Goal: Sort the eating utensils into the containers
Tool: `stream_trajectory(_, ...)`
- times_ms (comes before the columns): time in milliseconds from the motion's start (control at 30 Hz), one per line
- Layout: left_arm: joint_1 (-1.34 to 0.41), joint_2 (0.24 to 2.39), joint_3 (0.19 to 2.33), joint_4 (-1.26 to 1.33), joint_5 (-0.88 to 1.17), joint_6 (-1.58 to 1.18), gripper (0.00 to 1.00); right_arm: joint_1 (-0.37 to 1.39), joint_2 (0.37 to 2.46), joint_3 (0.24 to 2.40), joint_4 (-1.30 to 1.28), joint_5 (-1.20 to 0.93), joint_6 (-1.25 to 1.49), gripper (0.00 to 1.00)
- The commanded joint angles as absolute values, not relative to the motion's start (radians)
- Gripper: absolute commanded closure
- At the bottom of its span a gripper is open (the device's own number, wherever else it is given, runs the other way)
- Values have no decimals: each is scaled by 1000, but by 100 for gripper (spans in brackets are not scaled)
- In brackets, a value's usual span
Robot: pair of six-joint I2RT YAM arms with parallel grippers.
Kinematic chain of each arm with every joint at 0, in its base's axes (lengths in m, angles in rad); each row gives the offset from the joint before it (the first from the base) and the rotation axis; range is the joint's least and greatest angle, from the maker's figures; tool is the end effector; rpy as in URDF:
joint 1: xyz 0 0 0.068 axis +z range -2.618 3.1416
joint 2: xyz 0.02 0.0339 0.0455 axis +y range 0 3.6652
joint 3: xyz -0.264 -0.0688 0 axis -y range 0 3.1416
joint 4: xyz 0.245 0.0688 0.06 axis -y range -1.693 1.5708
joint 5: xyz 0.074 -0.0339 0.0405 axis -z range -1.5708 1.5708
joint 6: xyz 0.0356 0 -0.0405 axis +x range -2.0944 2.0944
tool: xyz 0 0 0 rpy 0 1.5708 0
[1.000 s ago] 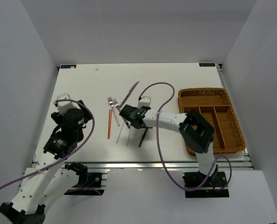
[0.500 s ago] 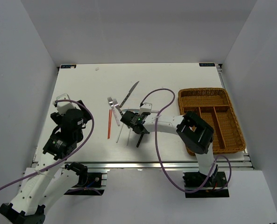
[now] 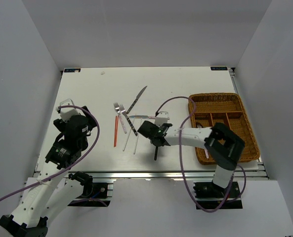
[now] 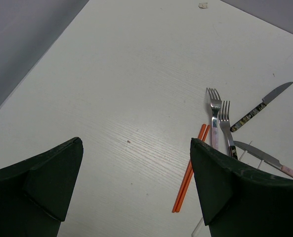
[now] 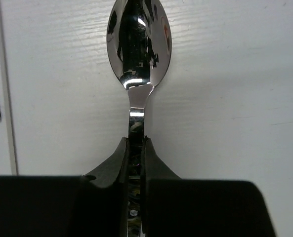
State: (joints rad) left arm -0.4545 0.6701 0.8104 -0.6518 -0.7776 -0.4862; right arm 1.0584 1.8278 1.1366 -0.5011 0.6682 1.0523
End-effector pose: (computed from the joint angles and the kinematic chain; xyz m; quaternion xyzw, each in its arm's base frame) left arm 0.1313 -0.0364 0.3225 -0.2042 0.7954 0.0797 0.5650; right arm 0.1917 0.2958 0.1642 0.0589 0.9280 -0.0041 0.3678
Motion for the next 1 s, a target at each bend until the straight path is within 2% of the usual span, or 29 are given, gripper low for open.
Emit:
stream_trajectory(0, -451, 669, 808, -653, -781, -483, 2, 1051, 1625, 1086, -378, 675, 846, 100)
stream_trajectory(200, -451, 676, 807, -650, -778, -482, 2, 957, 1349, 999, -396, 681, 441, 100)
stream_trajectory(433, -453, 673, 807, -655, -788, -486, 2, 539, 879, 726, -210, 467, 7, 100)
stream_trajectory(467, -451, 672, 805, -652, -784, -485, 2, 507, 835, 704, -186, 384, -58, 100)
stream_trajectory(533, -453, 672, 804, -647, -781, -483, 2, 447, 738, 654, -114, 357, -173, 100)
stream_trajectory(700, -453, 690, 805, -643, -765, -479, 2, 356, 813, 681, -199, 384, -227, 100)
stream_trajectory(967, -453, 689, 804, -646, -764, -480, 2, 337, 913, 638, -209, 307, -143, 100)
